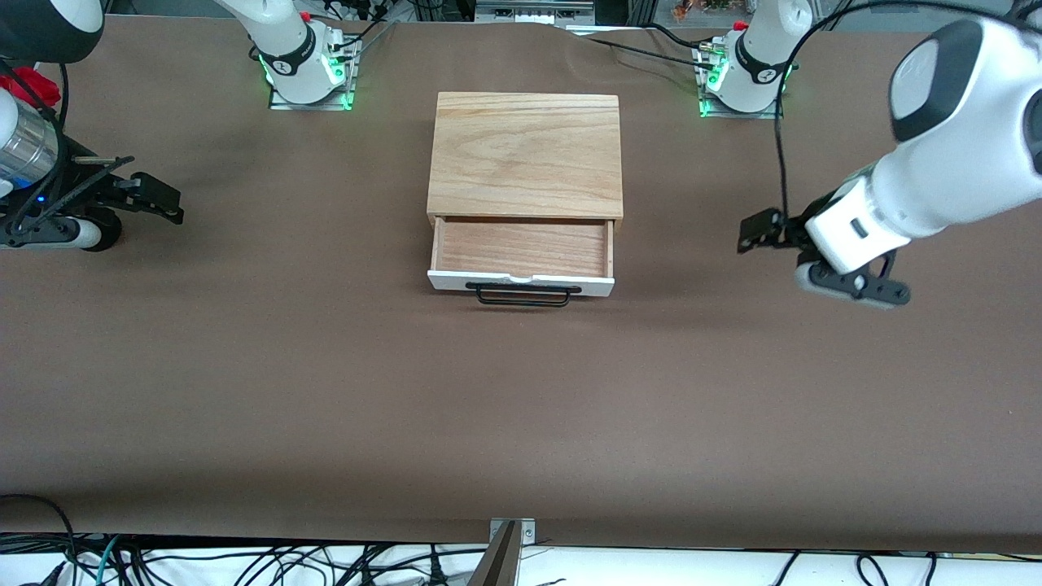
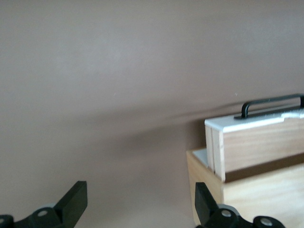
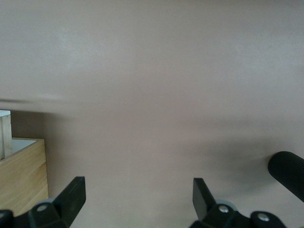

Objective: Close drawer with both arms simultaneously
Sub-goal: 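Move the left gripper toward the drawer front while the right gripper follows, then bring both grippers to the drawer's white front on either side of the handle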

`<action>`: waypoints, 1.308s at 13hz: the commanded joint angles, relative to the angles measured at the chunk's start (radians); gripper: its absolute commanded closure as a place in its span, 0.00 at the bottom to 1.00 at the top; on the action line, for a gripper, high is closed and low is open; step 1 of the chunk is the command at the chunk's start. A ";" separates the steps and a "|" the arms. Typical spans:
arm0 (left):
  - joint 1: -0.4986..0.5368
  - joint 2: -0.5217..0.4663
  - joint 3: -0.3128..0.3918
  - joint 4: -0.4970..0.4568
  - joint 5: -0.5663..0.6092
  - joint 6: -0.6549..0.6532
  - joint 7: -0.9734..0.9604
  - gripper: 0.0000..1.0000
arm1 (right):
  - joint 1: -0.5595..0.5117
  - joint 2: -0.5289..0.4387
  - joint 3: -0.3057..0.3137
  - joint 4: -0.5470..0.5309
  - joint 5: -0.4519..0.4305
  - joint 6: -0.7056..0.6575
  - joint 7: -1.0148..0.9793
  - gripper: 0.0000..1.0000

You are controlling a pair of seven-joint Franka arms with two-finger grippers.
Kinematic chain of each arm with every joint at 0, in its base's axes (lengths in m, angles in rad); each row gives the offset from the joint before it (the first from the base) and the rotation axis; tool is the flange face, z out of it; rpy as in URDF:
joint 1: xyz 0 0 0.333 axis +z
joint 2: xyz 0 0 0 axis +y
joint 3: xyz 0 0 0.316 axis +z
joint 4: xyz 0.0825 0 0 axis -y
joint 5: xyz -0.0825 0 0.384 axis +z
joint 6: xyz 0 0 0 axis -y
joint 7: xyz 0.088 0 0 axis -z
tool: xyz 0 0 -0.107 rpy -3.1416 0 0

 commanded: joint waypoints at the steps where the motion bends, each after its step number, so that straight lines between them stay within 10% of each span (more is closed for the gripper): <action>1: -0.052 0.100 0.005 0.118 -0.035 0.053 -0.043 0.00 | 0.002 -0.007 0.004 0.001 -0.008 -0.004 0.000 0.00; 8: -0.072 0.207 0.005 0.115 -0.325 0.233 -0.038 0.00 | 0.005 -0.001 0.012 0.004 0.046 0.007 0.005 0.00; 17: -0.206 0.348 0.005 0.110 -0.408 0.441 -0.035 0.00 | 0.119 0.308 0.020 0.011 0.445 0.292 -0.001 0.00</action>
